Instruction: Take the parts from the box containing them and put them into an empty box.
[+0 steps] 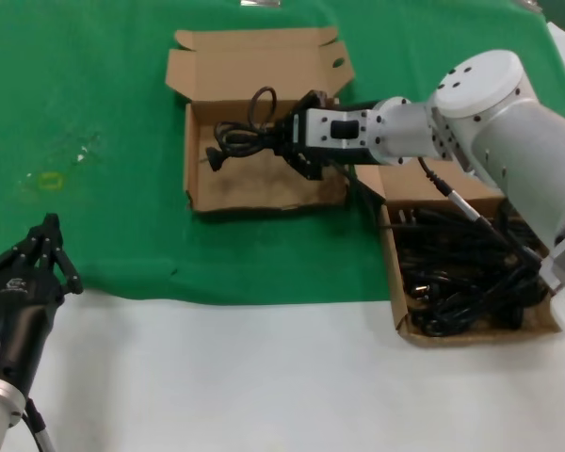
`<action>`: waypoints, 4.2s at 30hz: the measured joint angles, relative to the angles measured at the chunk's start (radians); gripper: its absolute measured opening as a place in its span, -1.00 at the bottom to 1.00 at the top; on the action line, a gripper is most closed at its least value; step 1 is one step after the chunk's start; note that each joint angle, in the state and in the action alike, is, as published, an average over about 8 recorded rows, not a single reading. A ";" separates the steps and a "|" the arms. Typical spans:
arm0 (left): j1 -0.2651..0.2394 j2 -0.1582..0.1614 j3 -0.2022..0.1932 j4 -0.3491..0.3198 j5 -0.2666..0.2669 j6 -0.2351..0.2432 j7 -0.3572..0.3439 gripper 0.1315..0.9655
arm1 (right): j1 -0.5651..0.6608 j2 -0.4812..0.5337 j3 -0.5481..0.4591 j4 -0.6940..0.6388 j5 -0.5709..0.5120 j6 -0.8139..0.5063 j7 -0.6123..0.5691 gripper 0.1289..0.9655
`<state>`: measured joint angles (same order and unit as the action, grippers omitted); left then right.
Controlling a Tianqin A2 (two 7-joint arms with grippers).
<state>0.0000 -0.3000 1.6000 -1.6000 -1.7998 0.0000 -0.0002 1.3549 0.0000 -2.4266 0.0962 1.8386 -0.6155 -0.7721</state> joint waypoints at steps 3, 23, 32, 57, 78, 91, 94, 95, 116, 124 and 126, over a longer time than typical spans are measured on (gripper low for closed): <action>0.000 0.000 0.000 0.000 0.000 0.000 0.000 -0.97 | -0.003 0.000 -0.038 0.000 0.041 0.006 -0.004 -0.80; 0.000 0.000 0.000 0.000 0.000 0.000 0.000 -0.97 | -0.006 0.000 -0.173 0.000 0.175 0.027 -0.018 -0.61; 0.000 0.000 0.000 0.000 0.000 0.000 0.000 -0.97 | -0.001 0.000 -0.194 -0.003 0.198 0.021 -0.023 -0.28; 0.000 0.000 0.000 0.000 0.000 0.000 0.000 -0.97 | 0.035 0.005 0.134 -0.070 0.047 -0.022 -0.173 0.77; 0.000 0.000 0.000 0.000 0.000 0.000 0.000 -0.83 | -0.048 0.032 0.242 0.023 0.023 0.015 -0.145 1.00; 0.000 0.000 0.000 0.000 0.000 0.000 0.000 -0.33 | -0.279 0.079 0.346 0.285 0.012 0.122 0.018 1.00; 0.000 0.000 0.000 0.000 0.000 0.000 0.000 -0.23 | -0.334 0.091 0.370 0.348 0.010 0.147 0.057 1.00; 0.000 0.000 0.000 0.000 0.000 0.000 0.000 -0.23 | -0.352 0.094 0.379 0.368 0.009 0.156 0.069 1.00; 0.000 0.000 0.000 0.000 0.000 0.000 0.000 0.72 | -0.742 0.174 0.553 0.810 -0.010 0.334 0.342 1.00; 0.000 0.000 0.000 0.000 0.000 0.000 0.000 0.89 | -0.891 0.205 0.619 0.979 -0.017 0.403 0.447 1.00; 0.000 0.000 0.000 0.000 0.000 0.000 0.000 0.94 | -0.928 0.212 0.636 1.020 -0.018 0.419 0.472 1.00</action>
<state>0.0000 -0.3000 1.6000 -1.6000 -1.7999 0.0000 -0.0001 0.4268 0.2125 -1.7907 1.1166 1.8203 -0.1961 -0.2999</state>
